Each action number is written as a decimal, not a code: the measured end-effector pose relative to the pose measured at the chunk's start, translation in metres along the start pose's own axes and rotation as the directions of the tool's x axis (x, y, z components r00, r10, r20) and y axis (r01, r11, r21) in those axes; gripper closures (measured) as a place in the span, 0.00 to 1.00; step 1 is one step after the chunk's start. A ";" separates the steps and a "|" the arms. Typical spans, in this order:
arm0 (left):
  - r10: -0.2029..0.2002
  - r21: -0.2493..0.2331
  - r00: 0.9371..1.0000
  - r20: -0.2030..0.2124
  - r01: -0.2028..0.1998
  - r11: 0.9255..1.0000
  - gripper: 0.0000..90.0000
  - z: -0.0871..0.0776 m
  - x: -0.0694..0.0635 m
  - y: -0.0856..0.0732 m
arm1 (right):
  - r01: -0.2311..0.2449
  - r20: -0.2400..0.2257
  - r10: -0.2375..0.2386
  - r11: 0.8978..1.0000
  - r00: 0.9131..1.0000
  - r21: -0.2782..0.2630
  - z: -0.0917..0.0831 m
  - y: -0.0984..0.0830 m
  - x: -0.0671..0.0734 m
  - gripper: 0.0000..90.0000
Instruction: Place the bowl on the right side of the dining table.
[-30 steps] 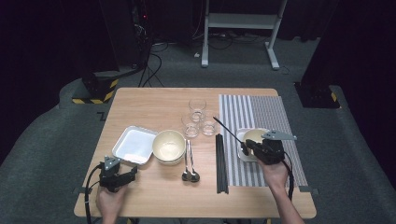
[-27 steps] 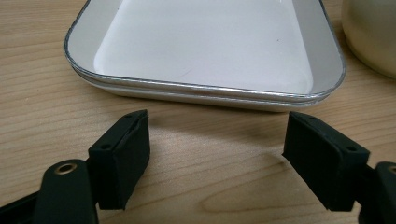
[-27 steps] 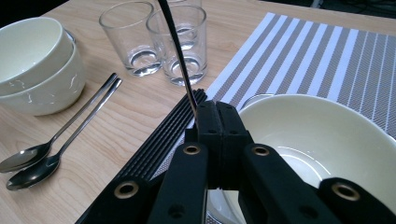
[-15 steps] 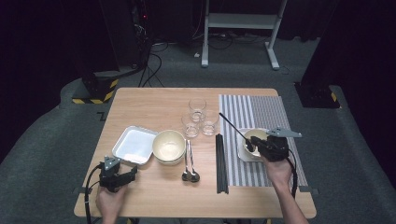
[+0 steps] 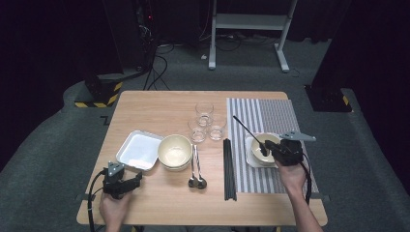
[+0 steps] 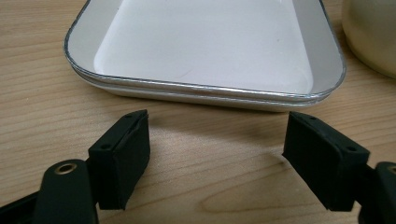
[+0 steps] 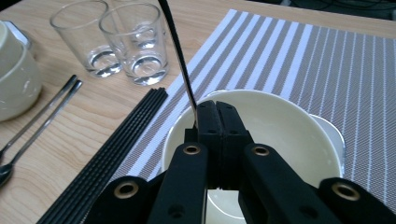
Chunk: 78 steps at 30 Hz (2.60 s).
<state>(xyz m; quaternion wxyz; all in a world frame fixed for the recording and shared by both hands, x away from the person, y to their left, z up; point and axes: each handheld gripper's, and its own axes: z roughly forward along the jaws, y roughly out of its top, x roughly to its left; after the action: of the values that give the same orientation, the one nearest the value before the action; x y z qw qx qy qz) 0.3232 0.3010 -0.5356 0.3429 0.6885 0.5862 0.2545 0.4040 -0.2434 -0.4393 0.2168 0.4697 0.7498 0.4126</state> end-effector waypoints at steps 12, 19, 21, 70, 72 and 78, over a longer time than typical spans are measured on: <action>0.006 0.001 1.000 -0.004 -0.006 1.000 0.26 0.000 0.000 0.000 | -0.010 0.026 0.010 1.000 1.000 0.010 0.004 -0.004 -0.006 1.00; 0.007 0.002 1.000 -0.004 -0.007 1.000 0.26 0.000 0.000 0.000 | -0.012 0.042 0.011 1.000 0.999 0.020 0.007 -0.006 -0.010 1.00; 0.007 0.001 1.000 -0.004 -0.007 1.000 0.26 0.000 0.000 0.000 | -0.013 0.047 0.012 1.000 0.999 0.026 0.008 -0.007 -0.012 1.00; 0.003 0.001 1.000 -0.001 -0.003 1.000 0.26 0.000 0.000 0.000 | -0.021 0.124 0.001 0.988 0.992 0.156 0.037 -0.022 -0.026 0.99; 0.003 0.000 1.000 -0.001 -0.003 1.000 0.26 0.000 0.000 0.000 | -0.024 0.126 0.004 0.987 0.992 0.157 0.038 -0.022 -0.026 0.99; -0.001 -0.001 1.000 0.002 0.001 1.000 0.26 0.000 0.001 0.000 | -0.027 0.129 0.006 0.986 0.992 0.166 0.040 -0.023 -0.026 0.99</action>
<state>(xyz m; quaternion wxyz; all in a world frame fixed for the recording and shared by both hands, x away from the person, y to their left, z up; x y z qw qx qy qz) 0.3232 0.3017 -0.5356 0.3439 0.6883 0.5860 0.2541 0.4324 -0.2551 -0.4829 0.2209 0.5180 0.7624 0.3188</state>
